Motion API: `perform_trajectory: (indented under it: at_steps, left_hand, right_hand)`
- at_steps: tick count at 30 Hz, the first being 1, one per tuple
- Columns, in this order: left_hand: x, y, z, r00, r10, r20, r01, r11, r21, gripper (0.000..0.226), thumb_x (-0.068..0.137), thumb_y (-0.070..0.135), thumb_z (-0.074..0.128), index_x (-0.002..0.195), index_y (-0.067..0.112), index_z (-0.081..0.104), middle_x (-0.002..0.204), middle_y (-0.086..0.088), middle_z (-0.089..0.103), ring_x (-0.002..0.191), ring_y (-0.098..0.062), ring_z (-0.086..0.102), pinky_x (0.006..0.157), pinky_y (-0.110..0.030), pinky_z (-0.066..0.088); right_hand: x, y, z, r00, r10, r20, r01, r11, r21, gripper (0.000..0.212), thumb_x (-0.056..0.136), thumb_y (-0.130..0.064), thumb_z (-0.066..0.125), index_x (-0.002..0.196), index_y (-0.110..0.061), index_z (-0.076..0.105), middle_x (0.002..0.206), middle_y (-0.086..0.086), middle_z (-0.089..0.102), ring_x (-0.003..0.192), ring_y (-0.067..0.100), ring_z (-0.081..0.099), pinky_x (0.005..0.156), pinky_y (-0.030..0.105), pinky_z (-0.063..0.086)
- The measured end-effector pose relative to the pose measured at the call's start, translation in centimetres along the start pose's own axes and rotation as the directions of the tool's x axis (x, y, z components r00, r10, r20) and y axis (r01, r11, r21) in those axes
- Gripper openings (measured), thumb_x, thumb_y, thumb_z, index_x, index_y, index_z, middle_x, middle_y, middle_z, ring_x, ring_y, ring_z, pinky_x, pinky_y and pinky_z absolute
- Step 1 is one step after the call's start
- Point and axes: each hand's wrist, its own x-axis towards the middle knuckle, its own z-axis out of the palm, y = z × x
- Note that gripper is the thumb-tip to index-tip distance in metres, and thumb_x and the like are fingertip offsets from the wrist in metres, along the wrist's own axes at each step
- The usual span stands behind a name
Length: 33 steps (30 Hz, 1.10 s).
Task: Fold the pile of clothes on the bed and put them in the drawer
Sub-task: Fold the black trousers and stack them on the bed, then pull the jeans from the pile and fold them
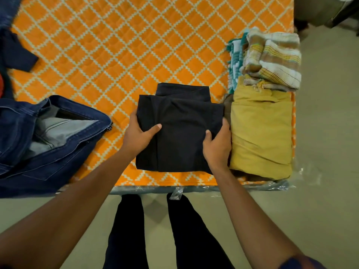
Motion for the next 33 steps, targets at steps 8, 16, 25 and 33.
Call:
perform_trajectory:
  at_steps: [8, 16, 25, 33]
  left_hand:
    - [-3.2, -3.4, -12.7, 0.895, 0.331, -0.298, -0.189, 0.888, 0.419, 0.052, 0.093, 0.024, 0.067, 0.141, 0.015, 0.048, 0.123, -0.008, 0.056, 0.114, -0.024, 0.054, 0.091, -0.041, 0.049]
    - [-8.5, -12.5, -29.6, 0.939, 0.168, -0.300, 0.131, 0.631, 0.764, 0.063, 0.079, 0.032, 0.077, 0.136, 0.020, 0.054, 0.131, -0.006, 0.050, 0.122, -0.033, 0.048, 0.091, -0.052, 0.044]
    - [-7.3, -16.0, -35.4, 0.838, 0.463, -0.290, -0.015, 0.550, 0.835, 0.029, 0.076, 0.023, 0.075, 0.104, 0.023, 0.070, 0.131, -0.007, 0.055, 0.119, -0.029, 0.045, 0.088, -0.047, 0.038]
    - [-4.5, -10.7, -40.1, 0.977, 0.213, 0.021, -0.160, 0.662, 0.732, 0.048, 0.083, 0.068, 0.034, 0.083, 0.026, 0.057, 0.100, 0.006, 0.055, 0.100, -0.023, 0.052, 0.079, -0.037, 0.041]
  right_hand:
    - [-7.7, -10.1, 5.9, 0.759, -0.644, 0.100, 0.644, 0.764, 0.032, 0.028, 0.087, -0.014, 0.068, 0.115, -0.016, 0.070, 0.124, 0.006, 0.059, 0.116, 0.026, 0.053, 0.097, 0.044, 0.048]
    - [-12.4, -22.4, 19.6, 0.489, -0.543, 0.683, 0.795, 0.599, -0.092, 0.090, 0.079, -0.026, 0.073, 0.157, -0.035, 0.029, 0.168, 0.006, 0.015, 0.155, 0.029, 0.010, 0.121, 0.057, 0.017]
    - [-11.8, -27.3, 24.6, 0.473, -0.491, 0.731, 0.817, 0.556, -0.155, 0.091, 0.077, -0.042, 0.072, 0.157, -0.033, 0.029, 0.149, 0.009, 0.045, 0.136, 0.034, 0.042, 0.103, 0.054, 0.046]
    - [-12.3, -21.9, 18.9, 0.590, -0.480, 0.649, 0.709, 0.693, -0.132, 0.045, 0.068, -0.018, 0.056, 0.110, -0.017, 0.073, 0.101, 0.001, 0.074, 0.094, 0.025, 0.068, 0.076, 0.032, 0.051]
